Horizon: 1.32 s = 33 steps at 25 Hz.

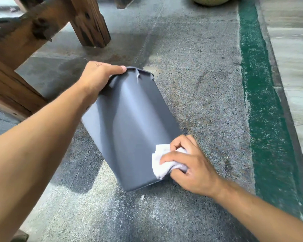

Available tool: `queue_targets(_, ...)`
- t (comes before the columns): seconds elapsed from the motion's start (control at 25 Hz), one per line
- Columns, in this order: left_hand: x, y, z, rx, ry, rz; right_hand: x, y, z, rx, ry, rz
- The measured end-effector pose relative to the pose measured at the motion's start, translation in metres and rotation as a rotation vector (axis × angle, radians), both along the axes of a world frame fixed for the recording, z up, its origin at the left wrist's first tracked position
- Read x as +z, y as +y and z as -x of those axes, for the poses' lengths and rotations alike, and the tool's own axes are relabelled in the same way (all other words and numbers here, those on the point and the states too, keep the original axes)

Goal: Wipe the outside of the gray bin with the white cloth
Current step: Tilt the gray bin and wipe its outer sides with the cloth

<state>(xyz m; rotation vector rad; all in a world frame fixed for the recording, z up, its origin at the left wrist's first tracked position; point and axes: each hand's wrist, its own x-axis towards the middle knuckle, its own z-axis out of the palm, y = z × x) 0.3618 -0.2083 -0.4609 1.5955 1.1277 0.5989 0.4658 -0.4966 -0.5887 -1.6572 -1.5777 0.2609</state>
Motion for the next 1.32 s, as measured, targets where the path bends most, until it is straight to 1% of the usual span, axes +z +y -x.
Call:
queue_targets(0.12, 0.000, 0.001, -0.004, 0.034, 0.027, -0.034, -0.016, -0.028, -0.003, -0.030, 0.043, 0.070)
queue_targets(0.2, 0.002, 0.000, -0.011, 0.007, 0.083, -0.101, -0.021, -0.032, -0.010, -0.067, 0.089, 0.103)
queue_targets(0.28, 0.011, -0.004, -0.018, -0.064, 0.154, -0.178, -0.018, -0.027, -0.016, -0.180, 0.228, 0.109)
queue_targets(0.36, 0.025, -0.010, -0.020, -0.205, 0.211, -0.201, -0.008, -0.013, -0.024, -0.298, 0.398, 0.115)
queue_targets(0.4, 0.033, -0.014, -0.020, -0.299, 0.235, -0.188, -0.002, -0.003, -0.027, -0.333, 0.452, 0.132)
queue_targets(0.48, 0.045, -0.017, -0.021, -0.460, 0.281, -0.193, 0.007, 0.017, -0.034, -0.362, 0.501, 0.201)
queue_targets(0.6, 0.053, -0.030, -0.028, -0.603, 0.339, -0.256, 0.011, 0.036, -0.044, -0.400, 0.554, 0.351)
queue_targets(0.72, 0.047, -0.059, -0.041, -0.730, 0.389, -0.356, 0.004, 0.036, -0.049, -0.376, 0.617, 0.460)
queue_targets(0.88, 0.026, -0.085, -0.042, -0.926, 0.462, -0.568, -0.010, 0.028, -0.038, -0.324, 0.736, 0.507)
queue_targets(1.04, 0.007, -0.099, -0.024, -0.970, 0.479, -0.822, -0.026, 0.026, -0.017, -0.340, 0.803, 0.500)
queue_targets(1.12, 0.002, -0.103, -0.008, -0.992, 0.543, -0.874, -0.035, 0.027, -0.010, -0.377, 0.807, 0.489)
queue_targets(1.2, -0.005, -0.099, 0.016, -0.993, 0.610, -0.941, -0.040, 0.025, -0.005, -0.393, 0.770, 0.522)
queue_targets(1.28, -0.009, -0.089, 0.038, -0.930, 0.741, -1.084, -0.039, 0.025, 0.001, -0.362, 0.747, 0.571)
queue_targets(1.32, -0.010, -0.084, 0.045, -0.909, 0.859, -1.083, -0.038, 0.026, 0.003, -0.340, 0.745, 0.588)
